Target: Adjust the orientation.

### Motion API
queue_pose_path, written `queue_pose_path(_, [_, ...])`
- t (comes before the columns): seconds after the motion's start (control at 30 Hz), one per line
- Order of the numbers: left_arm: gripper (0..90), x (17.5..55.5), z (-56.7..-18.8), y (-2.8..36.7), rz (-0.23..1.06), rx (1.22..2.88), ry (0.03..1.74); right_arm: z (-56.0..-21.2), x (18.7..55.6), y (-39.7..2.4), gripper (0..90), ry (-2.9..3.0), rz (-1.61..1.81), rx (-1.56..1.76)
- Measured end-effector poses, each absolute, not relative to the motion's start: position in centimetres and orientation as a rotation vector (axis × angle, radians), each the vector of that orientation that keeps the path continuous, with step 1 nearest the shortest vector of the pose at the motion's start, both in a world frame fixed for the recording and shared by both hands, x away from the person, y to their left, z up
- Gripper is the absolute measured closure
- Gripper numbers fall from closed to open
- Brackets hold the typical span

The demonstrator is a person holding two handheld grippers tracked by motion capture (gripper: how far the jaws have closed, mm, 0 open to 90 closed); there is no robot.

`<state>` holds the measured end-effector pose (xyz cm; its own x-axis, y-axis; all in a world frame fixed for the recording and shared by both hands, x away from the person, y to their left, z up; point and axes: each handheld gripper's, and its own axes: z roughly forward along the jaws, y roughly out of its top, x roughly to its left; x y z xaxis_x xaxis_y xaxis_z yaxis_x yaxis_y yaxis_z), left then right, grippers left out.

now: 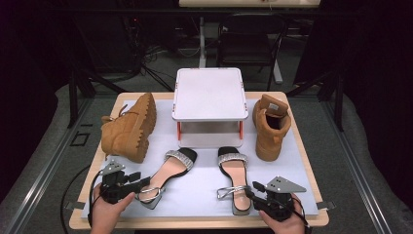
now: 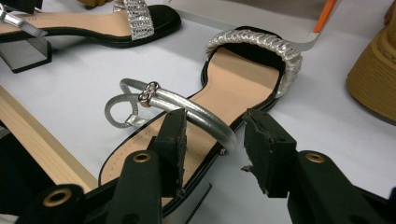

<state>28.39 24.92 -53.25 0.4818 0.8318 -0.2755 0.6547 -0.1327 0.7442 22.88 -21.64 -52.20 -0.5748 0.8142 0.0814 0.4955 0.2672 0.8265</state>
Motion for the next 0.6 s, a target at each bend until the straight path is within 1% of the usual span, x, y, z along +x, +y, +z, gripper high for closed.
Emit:
queue_pose_path(0.23, [48.9, 28.44, -53.35, 24.76, 0.252, 1.866, 1.244, -52.79, 23.15, -21.37, 65.6, 2.211, 1.187, 1.194])
queue_pose_path(0.6, [48.8, 28.53, -53.35, 24.81, 0.247, 1.876, 1.242, -52.76, 23.28, -21.61, 85.3, 2.189, 1.119, 1.17])
